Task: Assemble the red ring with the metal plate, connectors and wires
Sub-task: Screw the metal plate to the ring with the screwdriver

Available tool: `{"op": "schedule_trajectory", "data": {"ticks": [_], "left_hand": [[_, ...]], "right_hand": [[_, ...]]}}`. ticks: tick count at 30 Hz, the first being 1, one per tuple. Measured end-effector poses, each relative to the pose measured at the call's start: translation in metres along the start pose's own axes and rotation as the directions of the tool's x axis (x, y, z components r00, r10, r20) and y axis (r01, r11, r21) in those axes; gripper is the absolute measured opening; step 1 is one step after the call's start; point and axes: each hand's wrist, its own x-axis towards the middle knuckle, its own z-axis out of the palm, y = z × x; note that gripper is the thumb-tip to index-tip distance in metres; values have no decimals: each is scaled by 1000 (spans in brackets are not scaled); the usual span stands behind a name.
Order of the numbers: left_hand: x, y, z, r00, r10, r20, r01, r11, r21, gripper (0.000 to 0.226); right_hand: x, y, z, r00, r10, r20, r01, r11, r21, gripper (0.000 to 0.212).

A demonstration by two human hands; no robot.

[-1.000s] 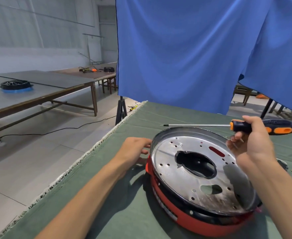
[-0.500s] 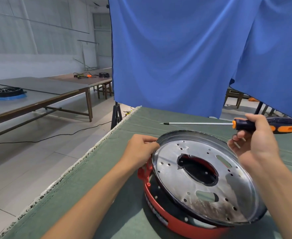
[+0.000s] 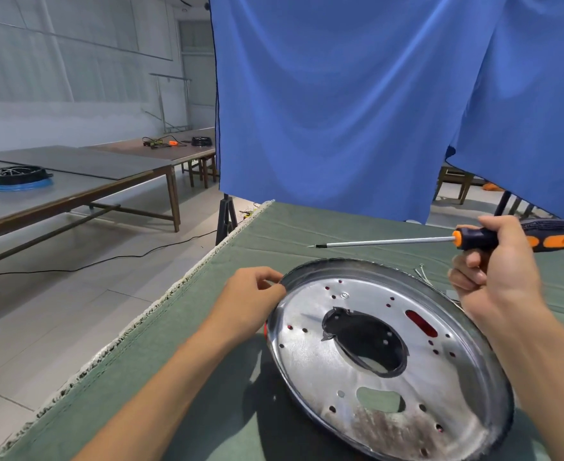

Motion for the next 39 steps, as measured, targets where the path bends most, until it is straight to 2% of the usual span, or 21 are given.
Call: {"op": "schedule_trajectory", "data": {"ticks": [5,7,16,21,24,26,28,30,33,39], "left_hand": [[-7,-1,8,995,40,-89,-11,950,312,9],[-7,-2,9,994,41,-106,-2,938,346,10],[-1,-10,6,983,42,-177,-1,974,226,11],[0,-12,5,983,-53,-176,62,997,46,14],[-2,-8,-4,971,-235,-36,237,964,122,40],[-6,-3,-6,930,-349,118,315,919,236,44],[-10,0,-3,893,-397,211,331,898,289,39],[-11,3,0,881,-399,255,354,913,205,27],[-13,7,2,889,-392,238,398,917,27,15],[-12,14,4,893,-378,245,438,857,-272,13]], "right_hand": [[-2,10,2,1000,6,7,-6,1000,-26,27],[-3,11,3,1000,3,4,-3,1000,-30,27],[-3,10,1,1000,-6,-23,6,1000,-18,25],[-3,11,0,1000,6,-22,-6,1000,-23,25],[-2,11,0,1000,4,-24,-5,1000,-27,24],[-1,12,-1,1000,0,-29,-1,1000,-28,22],[-1,12,-1,1000,0,-27,-1,999,-37,21],[-2,13,-1,1000,0,-22,-1,999,-44,22],[-4,11,0,1000,-5,-25,4,999,-33,24],[-5,7,-1,1000,-23,-18,23,1000,7,25]]}}
